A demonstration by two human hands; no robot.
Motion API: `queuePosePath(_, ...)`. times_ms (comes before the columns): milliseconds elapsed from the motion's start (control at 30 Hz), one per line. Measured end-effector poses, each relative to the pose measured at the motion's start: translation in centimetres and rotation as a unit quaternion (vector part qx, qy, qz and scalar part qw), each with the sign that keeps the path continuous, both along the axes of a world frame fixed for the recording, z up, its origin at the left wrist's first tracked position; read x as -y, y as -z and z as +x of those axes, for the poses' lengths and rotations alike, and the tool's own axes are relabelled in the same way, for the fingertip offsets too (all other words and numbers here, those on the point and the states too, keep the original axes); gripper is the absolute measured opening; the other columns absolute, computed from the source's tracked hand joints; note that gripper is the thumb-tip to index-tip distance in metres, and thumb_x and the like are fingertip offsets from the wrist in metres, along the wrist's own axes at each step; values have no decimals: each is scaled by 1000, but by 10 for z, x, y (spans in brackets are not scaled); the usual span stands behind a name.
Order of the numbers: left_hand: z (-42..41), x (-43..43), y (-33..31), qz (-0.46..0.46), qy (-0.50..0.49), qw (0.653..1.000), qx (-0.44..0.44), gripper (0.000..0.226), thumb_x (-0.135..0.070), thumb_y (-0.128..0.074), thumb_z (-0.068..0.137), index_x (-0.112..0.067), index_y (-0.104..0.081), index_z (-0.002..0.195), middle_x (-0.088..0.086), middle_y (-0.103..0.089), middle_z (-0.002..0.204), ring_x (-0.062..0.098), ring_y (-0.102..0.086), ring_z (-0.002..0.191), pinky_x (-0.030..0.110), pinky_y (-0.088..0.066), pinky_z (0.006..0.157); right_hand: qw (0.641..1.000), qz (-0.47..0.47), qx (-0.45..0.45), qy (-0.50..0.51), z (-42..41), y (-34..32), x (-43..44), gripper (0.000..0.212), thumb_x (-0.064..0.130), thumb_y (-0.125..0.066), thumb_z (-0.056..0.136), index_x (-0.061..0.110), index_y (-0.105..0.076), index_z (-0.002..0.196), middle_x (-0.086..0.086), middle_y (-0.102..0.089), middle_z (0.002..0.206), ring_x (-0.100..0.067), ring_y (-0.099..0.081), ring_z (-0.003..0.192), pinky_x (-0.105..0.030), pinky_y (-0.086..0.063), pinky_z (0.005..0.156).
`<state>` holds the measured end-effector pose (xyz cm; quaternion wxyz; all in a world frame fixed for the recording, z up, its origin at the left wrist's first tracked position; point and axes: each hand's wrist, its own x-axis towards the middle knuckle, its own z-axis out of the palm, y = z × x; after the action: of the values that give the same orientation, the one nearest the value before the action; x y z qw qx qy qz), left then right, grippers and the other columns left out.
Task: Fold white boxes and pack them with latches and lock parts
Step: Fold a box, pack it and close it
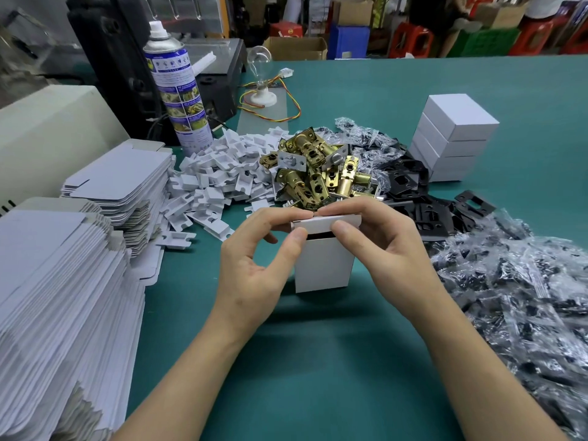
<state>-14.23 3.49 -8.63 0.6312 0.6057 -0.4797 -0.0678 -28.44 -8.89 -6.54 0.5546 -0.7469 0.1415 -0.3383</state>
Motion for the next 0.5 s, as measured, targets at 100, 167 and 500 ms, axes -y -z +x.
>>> queuePosePath(100, 2, 0, 0, 3, 6, 1000, 9, 18, -28, -60, 99, -32, -73, 111, -12, -75, 108, 24, -67, 107, 29, -48, 88, 1000, -3, -1, -8, 0, 1, 2, 20, 21, -58, 99, 25, -74, 110, 3, -74, 115, -22, -68, 113, -38, -55, 92)
queuePosePath(167, 2, 1, 1, -2, 11, 1000, 15, 18, -27, -60, 99, -32, -72, 111, -12, -75, 109, 24, -67, 108, 31, -48, 88, 1000, 0, 0, -22, -1, 1, 3, 22, 19, -58, 99, 27, -75, 110, 5, -74, 119, -21, -66, 119, -40, -54, 97)
queuePosePath(500, 8, -1, 3, -14, 30, 999, 32, 21, -22, -57, 101, -30, -72, 113, -11, -75, 111, 26, -68, 111, 41, -53, 92, 998, -34, -25, -45, -9, 2, 11, 32, 11, -54, 98, 25, -76, 117, 8, -70, 129, -15, -58, 132, -37, -49, 106)
